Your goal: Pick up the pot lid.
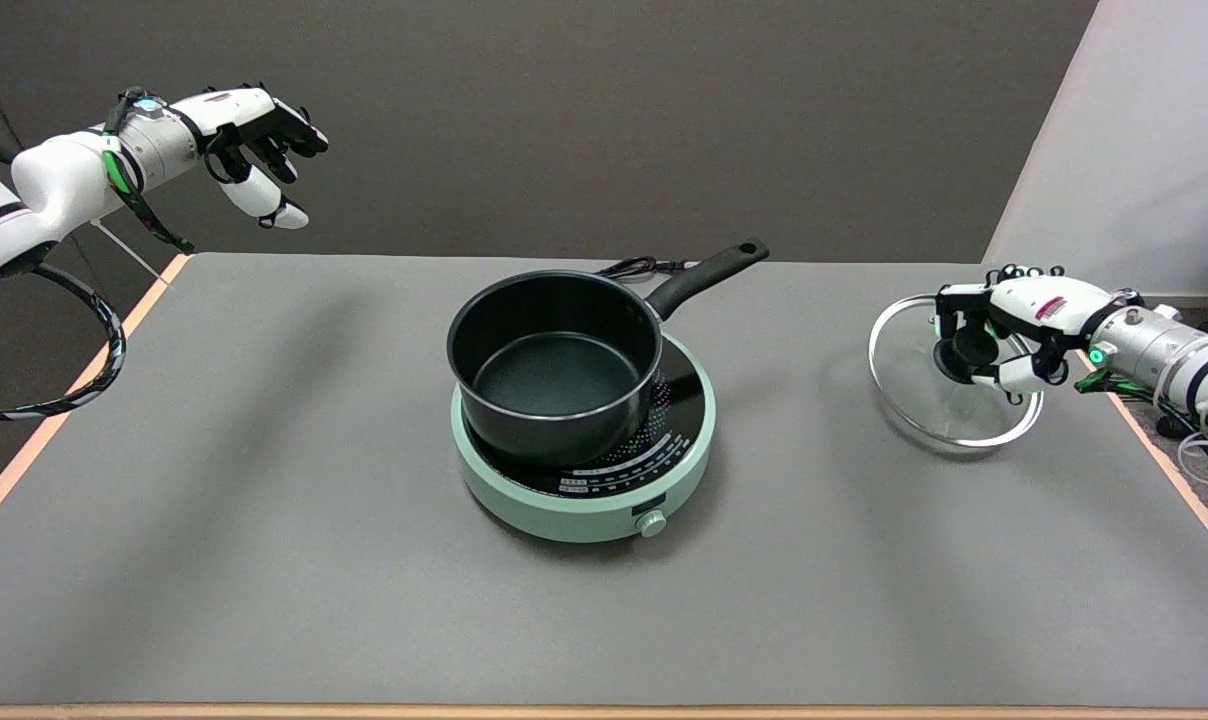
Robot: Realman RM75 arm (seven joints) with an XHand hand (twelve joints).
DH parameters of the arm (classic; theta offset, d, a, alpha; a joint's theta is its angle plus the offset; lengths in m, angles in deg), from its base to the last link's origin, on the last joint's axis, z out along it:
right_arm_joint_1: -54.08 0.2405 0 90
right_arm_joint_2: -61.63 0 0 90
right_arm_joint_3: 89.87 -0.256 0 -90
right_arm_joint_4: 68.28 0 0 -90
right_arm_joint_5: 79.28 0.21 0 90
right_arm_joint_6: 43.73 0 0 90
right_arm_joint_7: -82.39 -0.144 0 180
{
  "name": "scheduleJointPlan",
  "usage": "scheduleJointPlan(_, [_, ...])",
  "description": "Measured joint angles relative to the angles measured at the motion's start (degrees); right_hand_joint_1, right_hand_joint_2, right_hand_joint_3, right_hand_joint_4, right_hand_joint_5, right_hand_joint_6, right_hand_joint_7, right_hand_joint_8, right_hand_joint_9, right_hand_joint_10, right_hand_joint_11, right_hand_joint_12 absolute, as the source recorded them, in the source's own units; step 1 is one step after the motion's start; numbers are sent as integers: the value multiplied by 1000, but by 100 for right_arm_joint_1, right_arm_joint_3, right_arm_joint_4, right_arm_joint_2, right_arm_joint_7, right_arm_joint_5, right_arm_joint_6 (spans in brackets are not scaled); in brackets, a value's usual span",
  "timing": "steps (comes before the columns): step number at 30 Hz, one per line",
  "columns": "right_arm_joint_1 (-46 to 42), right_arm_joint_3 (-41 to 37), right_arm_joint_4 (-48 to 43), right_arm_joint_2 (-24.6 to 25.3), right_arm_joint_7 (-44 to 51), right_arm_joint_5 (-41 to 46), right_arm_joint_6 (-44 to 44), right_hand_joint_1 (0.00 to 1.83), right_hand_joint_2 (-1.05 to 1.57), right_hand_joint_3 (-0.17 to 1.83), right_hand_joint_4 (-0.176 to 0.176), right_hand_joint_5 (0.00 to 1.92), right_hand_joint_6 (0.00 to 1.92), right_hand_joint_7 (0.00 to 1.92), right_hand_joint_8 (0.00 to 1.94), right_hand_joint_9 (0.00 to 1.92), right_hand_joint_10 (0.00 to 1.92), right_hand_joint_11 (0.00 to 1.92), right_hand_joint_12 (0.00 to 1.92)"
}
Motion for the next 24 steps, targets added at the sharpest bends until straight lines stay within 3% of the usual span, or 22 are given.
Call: scheduleJointPlan(24, [157,-270,63,-46,-653,1438,430,1312,985,597,174,402,1538,707,1603,569,1921,-1,1921])
